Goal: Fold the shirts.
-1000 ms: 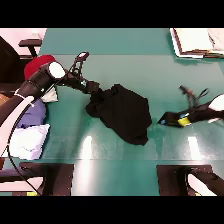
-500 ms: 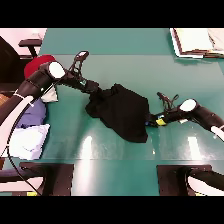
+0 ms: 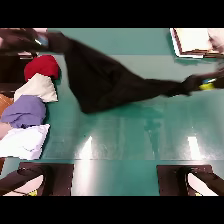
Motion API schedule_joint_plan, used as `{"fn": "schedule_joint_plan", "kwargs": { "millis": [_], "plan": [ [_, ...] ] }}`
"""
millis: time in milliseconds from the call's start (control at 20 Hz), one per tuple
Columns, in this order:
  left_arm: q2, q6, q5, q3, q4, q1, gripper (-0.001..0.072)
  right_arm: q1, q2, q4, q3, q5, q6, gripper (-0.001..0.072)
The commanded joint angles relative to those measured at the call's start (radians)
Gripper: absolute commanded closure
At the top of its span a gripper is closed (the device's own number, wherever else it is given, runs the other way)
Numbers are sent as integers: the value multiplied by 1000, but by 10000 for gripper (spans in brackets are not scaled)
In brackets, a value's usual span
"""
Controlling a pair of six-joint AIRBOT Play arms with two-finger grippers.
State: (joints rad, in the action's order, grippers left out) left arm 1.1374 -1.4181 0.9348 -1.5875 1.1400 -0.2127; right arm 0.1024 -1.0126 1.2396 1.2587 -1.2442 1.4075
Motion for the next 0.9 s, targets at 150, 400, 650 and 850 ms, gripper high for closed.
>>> {"fn": "schedule_joint_plan", "kwargs": {
  "millis": [150, 400, 650, 850],
  "plan": [
    [-245, 22, 36, -281, -3, 11, 681, -130, 188, 45, 352, -98, -3, 694],
    [-328, 21, 146, -440, -3, 11, 682, -197, 175, 45, 602, -212, -4, 694],
    [-326, 1, 402, -398, 17, 11, 681, -248, 1, 43, 889, -334, -3, 694],
    [-304, -22, 529, -54, 87, 11, 681, -242, -136, -18, 755, -346, 2, 694]
  ]
}}
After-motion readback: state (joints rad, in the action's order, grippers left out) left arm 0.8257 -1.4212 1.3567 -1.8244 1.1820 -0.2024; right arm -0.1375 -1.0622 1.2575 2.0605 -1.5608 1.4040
